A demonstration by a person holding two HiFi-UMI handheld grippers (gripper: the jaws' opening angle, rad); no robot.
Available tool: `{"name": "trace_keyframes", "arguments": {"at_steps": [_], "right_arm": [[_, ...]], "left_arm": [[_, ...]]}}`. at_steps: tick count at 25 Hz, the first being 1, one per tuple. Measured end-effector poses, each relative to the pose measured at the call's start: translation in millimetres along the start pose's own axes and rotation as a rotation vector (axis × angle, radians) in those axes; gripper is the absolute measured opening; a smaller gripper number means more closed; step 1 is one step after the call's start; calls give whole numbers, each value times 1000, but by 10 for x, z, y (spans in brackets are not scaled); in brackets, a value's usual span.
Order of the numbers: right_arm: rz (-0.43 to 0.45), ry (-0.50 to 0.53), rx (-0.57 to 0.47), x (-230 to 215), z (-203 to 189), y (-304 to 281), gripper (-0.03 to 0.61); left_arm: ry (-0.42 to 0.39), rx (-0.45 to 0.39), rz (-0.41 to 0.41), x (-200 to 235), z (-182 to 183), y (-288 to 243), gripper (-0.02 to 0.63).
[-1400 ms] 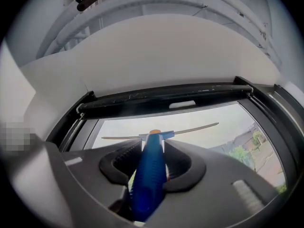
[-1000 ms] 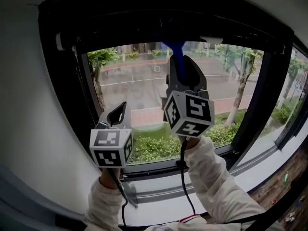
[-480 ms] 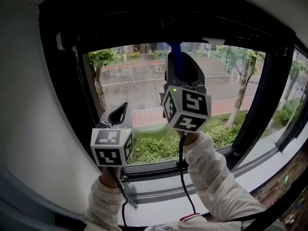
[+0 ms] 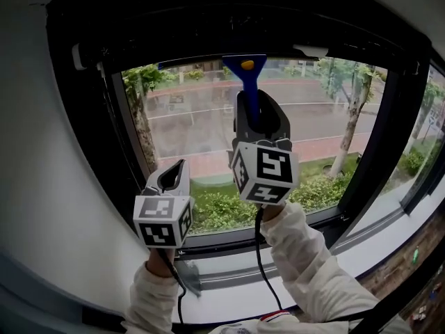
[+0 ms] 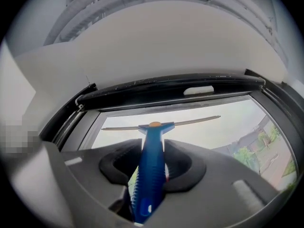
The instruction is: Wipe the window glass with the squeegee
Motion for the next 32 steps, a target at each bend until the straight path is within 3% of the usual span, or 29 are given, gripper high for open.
{"name": "trace_keyframes", "arguments": {"at_steps": [17, 24, 32], "right_arm": [[42, 16, 133, 201, -759, 518, 146], [68, 16, 206, 304, -1114, 845, 146], [91, 18, 280, 442, -1481, 1176, 146]], "left_arm": [[57, 89, -17, 3, -595, 23, 0], [104, 71, -46, -25, -780, 83, 1], [129, 109, -41, -40, -1047, 92, 1]]}}
Point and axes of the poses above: the fingertips, and each gripper's own axes: y backward along the fingers, x to its left, z out of its top, the point moved 5 cm from there along y, backward along the fingers, and after that the axes turned 12 degrees about y, right-handed, at the moved point
